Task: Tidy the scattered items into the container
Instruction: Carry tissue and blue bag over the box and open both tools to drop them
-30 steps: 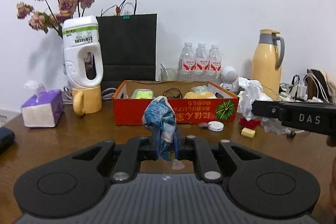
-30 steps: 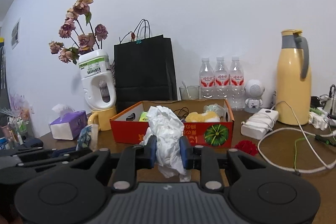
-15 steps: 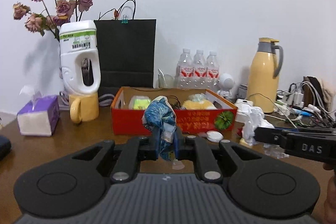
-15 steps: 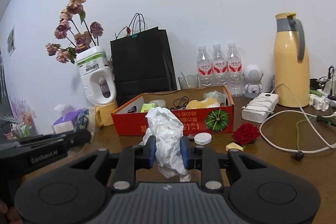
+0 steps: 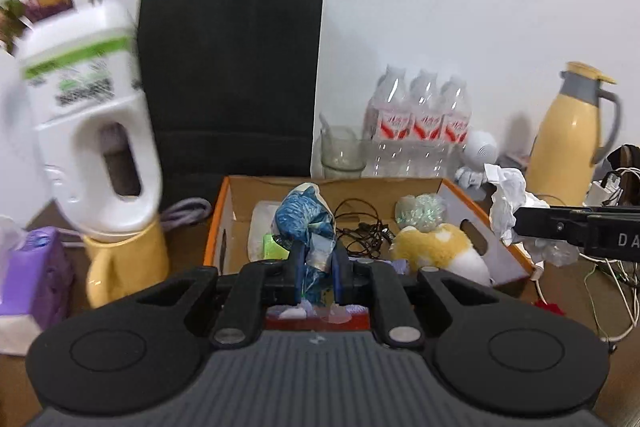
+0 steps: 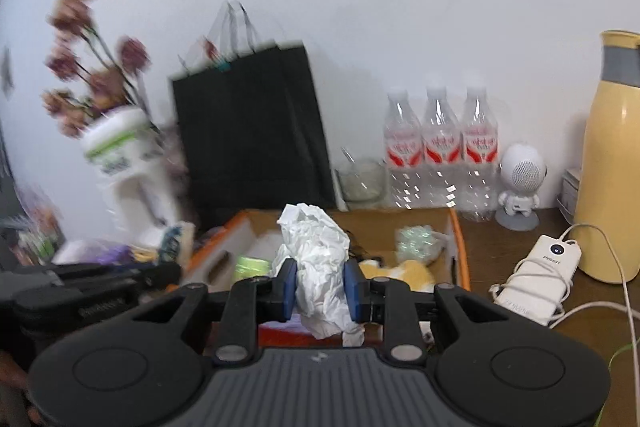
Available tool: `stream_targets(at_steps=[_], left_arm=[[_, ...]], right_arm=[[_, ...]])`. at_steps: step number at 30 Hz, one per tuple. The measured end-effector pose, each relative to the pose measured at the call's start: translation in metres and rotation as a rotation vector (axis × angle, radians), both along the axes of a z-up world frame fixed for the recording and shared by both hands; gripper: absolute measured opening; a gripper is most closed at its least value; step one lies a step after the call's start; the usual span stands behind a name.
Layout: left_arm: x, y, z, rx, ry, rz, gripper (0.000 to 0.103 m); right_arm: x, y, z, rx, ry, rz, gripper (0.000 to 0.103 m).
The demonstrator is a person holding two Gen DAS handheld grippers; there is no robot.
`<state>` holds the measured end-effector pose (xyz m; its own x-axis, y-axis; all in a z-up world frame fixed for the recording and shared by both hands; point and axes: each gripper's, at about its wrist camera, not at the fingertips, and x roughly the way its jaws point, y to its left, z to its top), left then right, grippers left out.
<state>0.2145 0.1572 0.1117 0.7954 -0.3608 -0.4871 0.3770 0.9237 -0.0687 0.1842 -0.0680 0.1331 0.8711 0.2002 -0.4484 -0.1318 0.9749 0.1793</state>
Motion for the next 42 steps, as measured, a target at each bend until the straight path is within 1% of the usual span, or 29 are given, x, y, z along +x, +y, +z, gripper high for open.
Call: stream_targets(at_steps=[2, 3, 5, 6, 9, 12, 14, 15, 17, 18, 19, 20, 21, 22, 24, 25, 26, 27, 28, 29, 30, 31, 32, 35, 37, 39, 42], left_arm=[[0.025, -0.007, -0.001, 0.027, 0.071, -0.007, 0.014], [0.036, -0.009, -0.003, 0.053, 0.120, -0.006, 0.014], [0.058, -0.013, -0.010, 0.071, 0.238, -0.011, 0.013], [0.068, -0.016, -0.015, 0.085, 0.296, -0.030, 0.013], [0.093, -0.020, -0.026, 0.127, 0.395, -0.011, 0.013], [0.123, -0.027, -0.038, 0.154, 0.551, -0.072, 0.013], [0.132, -0.034, -0.049, 0.185, 0.611, -0.086, 0.013], [0.134, -0.036, -0.054, 0.196, 0.629, -0.091, 0.013], [0.139, -0.038, -0.062, 0.194, 0.670, -0.089, 0.013], [0.140, -0.038, -0.063, 0.190, 0.686, -0.091, 0.014], [0.140, -0.038, -0.064, 0.187, 0.706, -0.094, 0.018], [0.141, -0.038, -0.064, 0.189, 0.719, -0.097, 0.025], [0.141, -0.039, -0.062, 0.195, 0.718, -0.099, 0.028], [0.140, -0.038, -0.058, 0.204, 0.711, -0.098, 0.029], [0.138, -0.036, -0.043, 0.201, 0.695, -0.091, 0.034], [0.138, -0.035, -0.034, 0.195, 0.691, -0.091, 0.044], [0.137, -0.034, -0.022, 0.194, 0.683, -0.087, 0.058], [0.136, -0.033, -0.012, 0.198, 0.671, -0.077, 0.066], [0.135, -0.032, 0.002, 0.211, 0.644, -0.064, 0.081], [0.133, -0.032, 0.016, 0.221, 0.610, -0.051, 0.092], [0.131, -0.030, 0.028, 0.224, 0.581, -0.030, 0.096], [0.128, -0.029, 0.040, 0.218, 0.563, -0.004, 0.101], [0.128, -0.028, 0.046, 0.213, 0.552, 0.013, 0.103], [0.119, -0.027, 0.065, 0.221, 0.515, 0.064, 0.103], [0.113, -0.025, 0.073, 0.202, 0.495, 0.087, 0.103], [0.105, -0.027, 0.076, 0.193, 0.456, 0.098, 0.103], [0.082, -0.031, 0.078, 0.203, 0.285, 0.107, 0.103]], right_arm=[[0.027, -0.004, 0.001, -0.019, 0.068, -0.006, 0.024], [0.045, -0.006, 0.000, -0.023, 0.124, -0.003, 0.024], [0.072, -0.010, -0.007, -0.025, 0.236, 0.000, 0.024], [0.086, -0.012, -0.012, -0.021, 0.298, 0.000, 0.024], [0.121, -0.011, -0.029, -0.014, 0.452, 0.031, 0.023], [0.152, -0.006, -0.053, 0.015, 0.623, 0.076, 0.023], [0.164, -0.002, -0.069, 0.015, 0.701, 0.069, 0.023], [0.168, 0.000, -0.074, 0.008, 0.718, 0.065, 0.023], [0.174, 0.003, -0.081, 0.007, 0.740, 0.058, 0.025], [0.175, 0.005, -0.082, 0.004, 0.742, 0.054, 0.029], [0.177, 0.006, -0.081, 0.005, 0.749, 0.053, 0.030], [0.178, 0.008, -0.081, -0.008, 0.761, 0.052, 0.036], [0.179, 0.010, -0.080, -0.022, 0.776, 0.051, 0.042], [0.178, 0.011, -0.077, -0.032, 0.783, 0.044, 0.044], [0.177, 0.010, -0.062, -0.042, 0.780, 0.043, 0.053], [0.177, 0.008, -0.054, -0.039, 0.771, 0.041, 0.056], [0.176, 0.005, -0.044, -0.040, 0.758, 0.036, 0.063], [0.174, 0.004, -0.033, -0.047, 0.742, 0.028, 0.067], [0.171, 0.002, -0.021, -0.056, 0.725, 0.019, 0.069], [0.169, 0.001, -0.011, -0.063, 0.711, 0.012, 0.075], [0.165, -0.001, 0.001, -0.068, 0.693, 0.003, 0.082], [0.161, -0.003, 0.011, -0.068, 0.672, -0.005, 0.084], [0.158, -0.004, 0.019, -0.070, 0.659, -0.011, 0.085], [0.149, -0.004, 0.034, -0.077, 0.647, -0.029, 0.085], [0.142, -0.004, 0.041, -0.083, 0.621, -0.046, 0.085], [0.130, -0.004, 0.053, -0.060, 0.545, -0.053, 0.086], [0.105, -0.002, 0.050, -0.025, 0.374, -0.072, 0.088]])
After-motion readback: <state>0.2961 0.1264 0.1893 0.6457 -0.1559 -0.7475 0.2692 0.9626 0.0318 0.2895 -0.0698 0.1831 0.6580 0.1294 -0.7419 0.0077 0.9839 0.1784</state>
